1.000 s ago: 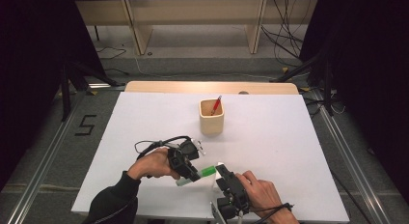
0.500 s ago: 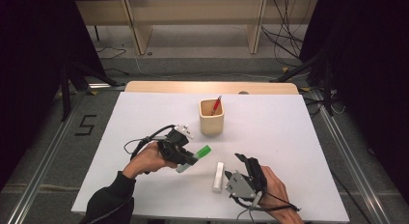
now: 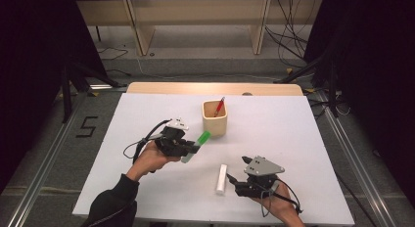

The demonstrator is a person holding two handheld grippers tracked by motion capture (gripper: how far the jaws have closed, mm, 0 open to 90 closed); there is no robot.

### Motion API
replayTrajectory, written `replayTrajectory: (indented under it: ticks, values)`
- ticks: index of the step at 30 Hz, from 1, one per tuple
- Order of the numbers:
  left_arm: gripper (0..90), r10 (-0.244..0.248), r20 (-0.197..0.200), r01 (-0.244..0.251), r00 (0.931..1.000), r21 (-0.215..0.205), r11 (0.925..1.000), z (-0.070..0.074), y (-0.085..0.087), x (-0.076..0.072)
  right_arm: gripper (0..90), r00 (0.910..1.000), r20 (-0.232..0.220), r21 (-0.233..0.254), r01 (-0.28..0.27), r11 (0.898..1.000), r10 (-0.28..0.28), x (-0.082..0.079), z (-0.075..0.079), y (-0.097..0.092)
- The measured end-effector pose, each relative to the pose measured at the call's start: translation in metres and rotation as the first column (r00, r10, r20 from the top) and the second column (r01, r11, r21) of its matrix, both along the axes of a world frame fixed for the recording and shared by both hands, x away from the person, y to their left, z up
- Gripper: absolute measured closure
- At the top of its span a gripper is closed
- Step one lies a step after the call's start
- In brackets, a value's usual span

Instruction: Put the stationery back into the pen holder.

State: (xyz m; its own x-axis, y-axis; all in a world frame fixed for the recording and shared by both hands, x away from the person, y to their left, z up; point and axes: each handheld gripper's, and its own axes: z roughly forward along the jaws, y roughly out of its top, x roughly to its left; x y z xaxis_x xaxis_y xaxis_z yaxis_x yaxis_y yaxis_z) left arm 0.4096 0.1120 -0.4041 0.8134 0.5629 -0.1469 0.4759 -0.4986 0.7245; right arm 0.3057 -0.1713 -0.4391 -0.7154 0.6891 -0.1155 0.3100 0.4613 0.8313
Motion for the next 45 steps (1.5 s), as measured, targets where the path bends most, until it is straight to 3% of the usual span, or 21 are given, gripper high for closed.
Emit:
replayTrajectory:
  ticks: [4,8,12,14,17,23,25,28,31,41,45]
  values:
    - [76.7,0.055,0.032,-0.054,0.9979,-0.045,0.9976,0.001,0.003,0.001,27.0,0.9992,-0.038,0.060,0.016,0.998,-0.014,0.002,0.000,-0.004]
    - [76.7,0.098,0.071,-0.092,0.9926,-0.084,0.9922,0.005,0.004,0.002,26.7,0.9989,-0.041,0.071,0.026,0.997,-0.023,-0.002,0.002,-0.008]
    - [76.7,0.150,0.099,-0.136,0.9837,-0.139,0.9809,0.009,0.005,0.007,26.5,0.9958,-0.088,0.138,0.035,0.990,-0.023,-0.007,0.002,-0.018]
    - [76.7,0.178,0.094,-0.160,0.9796,-0.168,0.9726,0.009,0.006,0.011,26.5,0.9939,-0.107,0.162,0.044,0.986,-0.027,-0.008,0.001,-0.023]
    - [76.6,0.197,0.086,-0.179,0.9766,-0.182,0.9668,0.009,0.005,0.020,26.0,0.9918,-0.123,0.178,0.056,0.982,-0.034,-0.010,-0.001,-0.028]
    - [76.7,0.220,0.097,-0.198,0.9706,-0.199,0.9598,0.018,0.002,0.036,25.0,0.9896,-0.140,0.182,0.057,0.982,-0.032,-0.013,-0.003,-0.032]
    - [76.7,0.242,0.109,-0.214,0.9640,-0.219,0.9518,0.023,0.000,0.041,24.9,0.9893,-0.143,0.188,0.057,0.981,-0.030,-0.014,-0.004,-0.032]
    - [76.6,0.257,0.110,-0.223,0.9602,-0.250,0.9422,0.029,-0.003,0.048,24.9,0.9885,-0.150,0.195,0.052,0.979,-0.023,-0.016,-0.004,-0.033]
    - [76.7,0.270,0.122,-0.233,0.9551,-0.251,0.9395,0.033,-0.007,0.055,24.9,0.9886,-0.149,0.191,0.049,0.980,-0.021,-0.017,-0.005,-0.032]
    - [76.7,0.287,0.118,-0.243,0.9506,-0.290,0.9254,0.040,-0.021,0.076,24.9,0.9883,-0.152,0.193,0.041,0.980,-0.011,-0.017,-0.006,-0.031]
    - [76.7,0.297,0.124,-0.252,0.9467,-0.289,0.9236,0.041,-0.027,0.082,24.9,0.9877,-0.156,0.193,0.040,0.980,-0.009,-0.017,-0.007,-0.031]
